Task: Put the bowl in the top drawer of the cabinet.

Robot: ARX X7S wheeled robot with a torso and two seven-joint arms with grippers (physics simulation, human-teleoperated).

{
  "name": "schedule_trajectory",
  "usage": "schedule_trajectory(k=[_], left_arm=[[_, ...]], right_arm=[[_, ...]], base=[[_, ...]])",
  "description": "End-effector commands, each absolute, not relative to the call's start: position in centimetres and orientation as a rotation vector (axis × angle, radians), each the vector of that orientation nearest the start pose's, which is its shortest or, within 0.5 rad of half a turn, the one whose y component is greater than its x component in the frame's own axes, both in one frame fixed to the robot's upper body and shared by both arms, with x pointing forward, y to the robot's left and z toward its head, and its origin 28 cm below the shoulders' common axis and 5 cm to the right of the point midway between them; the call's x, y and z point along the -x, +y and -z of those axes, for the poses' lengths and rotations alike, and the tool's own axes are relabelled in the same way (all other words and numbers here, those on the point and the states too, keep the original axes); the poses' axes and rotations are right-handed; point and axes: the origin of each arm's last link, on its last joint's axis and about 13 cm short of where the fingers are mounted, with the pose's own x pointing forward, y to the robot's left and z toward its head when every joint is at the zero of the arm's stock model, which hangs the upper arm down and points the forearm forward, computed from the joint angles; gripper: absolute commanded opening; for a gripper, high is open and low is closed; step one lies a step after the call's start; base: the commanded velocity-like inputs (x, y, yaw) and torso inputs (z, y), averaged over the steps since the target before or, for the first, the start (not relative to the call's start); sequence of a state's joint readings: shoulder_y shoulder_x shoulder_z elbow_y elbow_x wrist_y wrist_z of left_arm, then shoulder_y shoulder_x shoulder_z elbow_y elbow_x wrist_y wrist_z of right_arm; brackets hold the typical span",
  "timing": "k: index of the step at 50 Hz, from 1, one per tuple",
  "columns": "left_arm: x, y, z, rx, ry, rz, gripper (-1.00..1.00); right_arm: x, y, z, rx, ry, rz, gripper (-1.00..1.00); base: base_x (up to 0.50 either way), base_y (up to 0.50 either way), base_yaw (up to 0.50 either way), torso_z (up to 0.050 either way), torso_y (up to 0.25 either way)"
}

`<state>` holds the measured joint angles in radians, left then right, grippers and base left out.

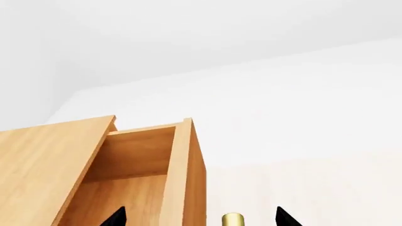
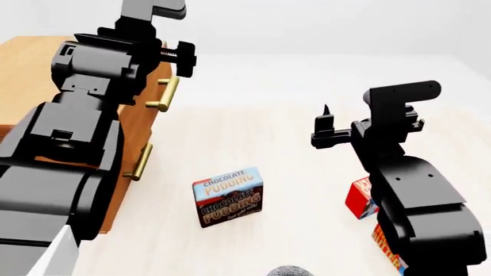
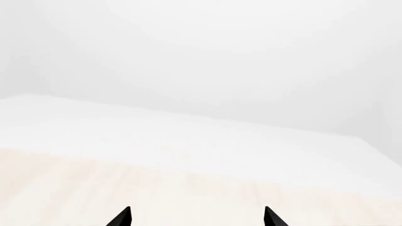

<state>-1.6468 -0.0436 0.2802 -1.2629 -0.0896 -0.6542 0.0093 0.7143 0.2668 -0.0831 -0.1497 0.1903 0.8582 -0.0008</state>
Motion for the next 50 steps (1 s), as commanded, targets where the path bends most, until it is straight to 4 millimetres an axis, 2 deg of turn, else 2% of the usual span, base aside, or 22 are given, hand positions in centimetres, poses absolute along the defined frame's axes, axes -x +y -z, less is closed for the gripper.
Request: schedule_trajectory(k=[1, 25, 50], left_arm=[[-42.7, 22.3, -28.7, -0.184, 0.308, -0.046, 1.0], [-42.7, 22.3, -26.9, -0.145, 0.354, -0.054, 1.0], [-42.5, 21.1, -27.8, -0.009, 0.374, 0.062, 1.0]], right_arm=[[-32.1, -14.5, -18.2, 0.129, 0.028, -0.033, 1.0], [-32.2, -14.6, -17.6, 0.142, 0.046, -0.036, 1.0], [-32.2, -14.7, -17.4, 0.146, 0.058, -0.04, 1.0]], base=[[0.0, 0.0, 0.0, 0.0, 0.0], [0.0, 0.0, 0.0, 0.0, 0.0], [0.0, 0.0, 0.0, 0.0, 0.0]])
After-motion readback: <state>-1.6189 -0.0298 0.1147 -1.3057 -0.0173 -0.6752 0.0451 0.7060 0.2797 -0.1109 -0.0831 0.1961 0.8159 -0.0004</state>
